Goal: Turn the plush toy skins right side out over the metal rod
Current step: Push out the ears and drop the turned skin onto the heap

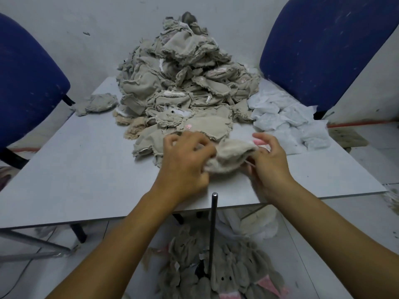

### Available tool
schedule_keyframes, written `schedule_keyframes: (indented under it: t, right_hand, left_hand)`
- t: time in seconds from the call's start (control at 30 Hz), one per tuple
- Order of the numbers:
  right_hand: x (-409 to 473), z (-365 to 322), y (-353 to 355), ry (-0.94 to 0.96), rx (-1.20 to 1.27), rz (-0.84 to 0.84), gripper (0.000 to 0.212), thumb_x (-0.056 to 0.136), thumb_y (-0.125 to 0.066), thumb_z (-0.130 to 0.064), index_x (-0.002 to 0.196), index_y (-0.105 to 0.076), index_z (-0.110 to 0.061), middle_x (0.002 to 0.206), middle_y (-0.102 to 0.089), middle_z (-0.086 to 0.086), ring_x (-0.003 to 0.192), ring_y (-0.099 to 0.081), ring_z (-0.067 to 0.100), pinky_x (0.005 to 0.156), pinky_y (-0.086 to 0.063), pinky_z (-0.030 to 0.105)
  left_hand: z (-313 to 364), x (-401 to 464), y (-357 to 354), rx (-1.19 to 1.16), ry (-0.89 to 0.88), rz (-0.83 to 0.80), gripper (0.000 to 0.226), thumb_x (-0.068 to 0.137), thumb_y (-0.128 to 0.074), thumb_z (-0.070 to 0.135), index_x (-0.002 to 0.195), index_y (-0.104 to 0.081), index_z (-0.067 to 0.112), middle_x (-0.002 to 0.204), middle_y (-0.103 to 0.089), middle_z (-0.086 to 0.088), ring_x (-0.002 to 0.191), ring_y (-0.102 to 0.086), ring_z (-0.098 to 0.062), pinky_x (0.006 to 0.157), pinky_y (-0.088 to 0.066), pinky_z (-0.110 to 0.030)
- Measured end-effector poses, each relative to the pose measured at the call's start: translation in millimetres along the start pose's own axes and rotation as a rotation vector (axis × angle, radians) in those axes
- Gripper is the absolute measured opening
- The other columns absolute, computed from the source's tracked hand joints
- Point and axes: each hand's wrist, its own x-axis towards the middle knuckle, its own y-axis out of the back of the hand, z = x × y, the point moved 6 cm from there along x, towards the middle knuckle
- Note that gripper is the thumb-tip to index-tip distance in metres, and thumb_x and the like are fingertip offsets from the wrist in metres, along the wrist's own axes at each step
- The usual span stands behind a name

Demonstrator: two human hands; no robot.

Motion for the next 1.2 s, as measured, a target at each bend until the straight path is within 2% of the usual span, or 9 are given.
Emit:
schedule_keyframes:
  t: [0.13, 0.3, 0.47, 0.57, 0.63, 0.77, 0.97, 1.1, 1.2]
  right_hand:
    - [-1, -10, -4, 0.088, -0.045, -0.052, 0.023, 0.097, -0.060, -0.007, 0.112, -0.060, -0.024, 0.079, -0.066, 0.002, 0.072, -0.068, 0.010, 0.058, -0.055, 0.024]
    - [-9, -25, -22, 0.189, 0.074, -0.212, 0.039, 0.095, -0.059, -0.001, 0.122, -0.052, -0.028, 0.105, -0.074, 0.003, 0.092, -0.073, 0.014, 0.070, -0.057, 0.023]
    - [-19, -27, -34, 0.331, -0.224, -0.332, 0.045, 0.098, -0.055, 0.000, 0.134, -0.045, -0.027, 0.123, -0.069, -0.003, 0.117, -0.063, 0.010, 0.102, -0.051, 0.037]
    - [-13, -23, -25, 0.356, -0.518, -0.213, 0.066, 0.087, -0.075, -0.022, 0.141, -0.038, -0.031, 0.133, -0.052, -0.001, 0.117, -0.056, 0.009, 0.096, -0.051, 0.032]
    - [-10, -15, -20, 0.100, -0.268, -0.269, 0.080, 0.077, -0.079, -0.031, 0.144, -0.036, -0.030, 0.124, -0.058, 0.006, 0.098, -0.067, 0.012, 0.075, -0.058, 0.028]
    - [-13, -8, -26, -0.097, 0.013, -0.461, 0.061, 0.075, -0.075, -0.013, 0.131, -0.054, -0.001, 0.115, -0.070, 0.020, 0.101, -0.071, 0.030, 0.082, -0.059, 0.038]
    - [-30, -3, -40, -0.388, 0.282, -0.592, 0.035, 0.083, -0.063, -0.020, 0.113, -0.063, -0.002, 0.098, -0.074, 0.014, 0.084, -0.074, 0.021, 0.070, -0.061, 0.031]
    - [-39, -2, -48, -0.410, 0.403, -0.612, 0.041, 0.084, -0.061, -0.027, 0.118, -0.065, -0.004, 0.110, -0.072, 0.015, 0.098, -0.072, 0.025, 0.081, -0.060, 0.037]
    - [-46, 0, -53, -0.482, 0.480, -0.667, 0.058, 0.085, -0.057, -0.046, 0.129, -0.060, -0.008, 0.125, -0.066, 0.014, 0.102, -0.068, 0.025, 0.075, -0.058, 0.032]
  left_hand:
    - [0, -15, -36, -0.202, 0.126, -0.516, 0.062, 0.074, -0.057, 0.046, 0.134, -0.046, 0.038, 0.126, -0.056, 0.013, 0.120, -0.050, -0.015, 0.100, -0.028, -0.039]
    - [-9, 0, -23, -0.630, 0.342, -0.238, 0.037, 0.078, -0.078, 0.032, 0.110, -0.059, 0.033, 0.115, -0.059, 0.008, 0.109, -0.057, -0.015, 0.093, -0.047, -0.032]
    - [-16, 1, -24, -1.124, 0.657, -0.062, 0.033, 0.077, -0.064, -0.018, 0.088, -0.066, 0.013, 0.070, -0.065, -0.011, 0.057, -0.061, -0.020, 0.049, -0.048, -0.024]
    - [-16, 2, -34, -1.485, 0.818, -0.103, 0.039, 0.070, -0.059, -0.017, 0.107, -0.064, -0.005, 0.089, -0.072, -0.018, 0.081, -0.071, -0.030, 0.067, -0.060, -0.033]
    - [-13, 2, -39, -1.684, 0.820, -0.201, 0.035, 0.074, -0.063, -0.003, 0.108, -0.066, 0.000, 0.098, -0.073, -0.015, 0.092, -0.071, -0.029, 0.076, -0.060, -0.035]
    - [-11, 4, -41, -1.716, 0.804, -0.281, 0.021, 0.083, -0.067, 0.025, 0.091, -0.073, 0.007, 0.096, -0.075, -0.012, 0.093, -0.072, -0.025, 0.076, -0.059, -0.033]
    - [-20, 6, -46, -1.647, 0.880, -0.119, 0.033, 0.097, -0.057, 0.025, 0.070, -0.073, 0.013, 0.056, -0.062, 0.000, 0.058, -0.066, -0.014, 0.058, -0.055, -0.024]
    - [-21, -1, -48, -1.533, 0.987, -0.092, 0.031, 0.098, -0.060, 0.030, 0.114, -0.069, 0.004, 0.101, -0.076, -0.013, 0.093, -0.074, -0.027, 0.073, -0.059, -0.032]
    - [-25, -3, -48, -1.443, 1.036, -0.077, 0.034, 0.096, -0.065, 0.032, 0.112, -0.069, 0.002, 0.098, -0.076, -0.013, 0.092, -0.073, -0.029, 0.073, -0.059, -0.036]
